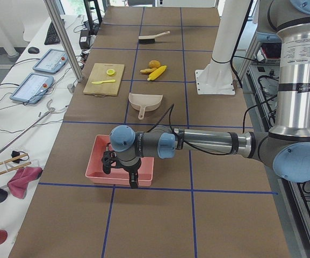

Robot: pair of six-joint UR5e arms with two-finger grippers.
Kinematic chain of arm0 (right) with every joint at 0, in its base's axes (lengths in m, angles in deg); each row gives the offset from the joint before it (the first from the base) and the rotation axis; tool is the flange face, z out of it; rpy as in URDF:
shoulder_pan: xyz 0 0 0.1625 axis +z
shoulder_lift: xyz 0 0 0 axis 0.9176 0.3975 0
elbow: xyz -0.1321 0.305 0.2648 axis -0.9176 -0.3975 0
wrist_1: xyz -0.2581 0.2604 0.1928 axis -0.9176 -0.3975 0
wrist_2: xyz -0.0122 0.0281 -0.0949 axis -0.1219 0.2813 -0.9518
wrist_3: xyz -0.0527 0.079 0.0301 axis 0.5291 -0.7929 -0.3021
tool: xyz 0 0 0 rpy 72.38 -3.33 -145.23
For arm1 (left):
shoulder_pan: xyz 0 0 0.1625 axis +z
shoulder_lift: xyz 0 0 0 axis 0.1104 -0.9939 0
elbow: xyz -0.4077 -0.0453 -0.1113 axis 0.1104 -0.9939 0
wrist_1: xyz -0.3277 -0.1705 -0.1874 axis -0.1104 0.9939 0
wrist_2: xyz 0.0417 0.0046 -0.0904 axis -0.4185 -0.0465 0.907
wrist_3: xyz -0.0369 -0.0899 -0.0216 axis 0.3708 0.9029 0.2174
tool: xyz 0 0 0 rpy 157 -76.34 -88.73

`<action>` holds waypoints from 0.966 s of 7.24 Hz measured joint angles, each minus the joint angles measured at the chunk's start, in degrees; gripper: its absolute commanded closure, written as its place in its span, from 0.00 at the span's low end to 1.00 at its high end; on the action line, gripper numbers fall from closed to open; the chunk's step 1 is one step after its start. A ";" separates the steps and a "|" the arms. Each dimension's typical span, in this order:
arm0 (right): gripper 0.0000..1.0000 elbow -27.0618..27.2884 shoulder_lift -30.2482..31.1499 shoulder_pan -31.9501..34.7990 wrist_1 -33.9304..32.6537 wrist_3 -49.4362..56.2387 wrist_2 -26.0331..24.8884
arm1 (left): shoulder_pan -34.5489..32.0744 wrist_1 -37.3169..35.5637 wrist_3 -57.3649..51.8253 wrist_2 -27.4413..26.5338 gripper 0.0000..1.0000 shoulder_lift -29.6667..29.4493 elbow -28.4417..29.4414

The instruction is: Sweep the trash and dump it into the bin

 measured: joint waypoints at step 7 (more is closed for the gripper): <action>0.00 0.41 0.27 -0.23 0.24 1.47 2.02 | -0.05 -0.11 0.35 -0.22 0.02 0.00 -1.50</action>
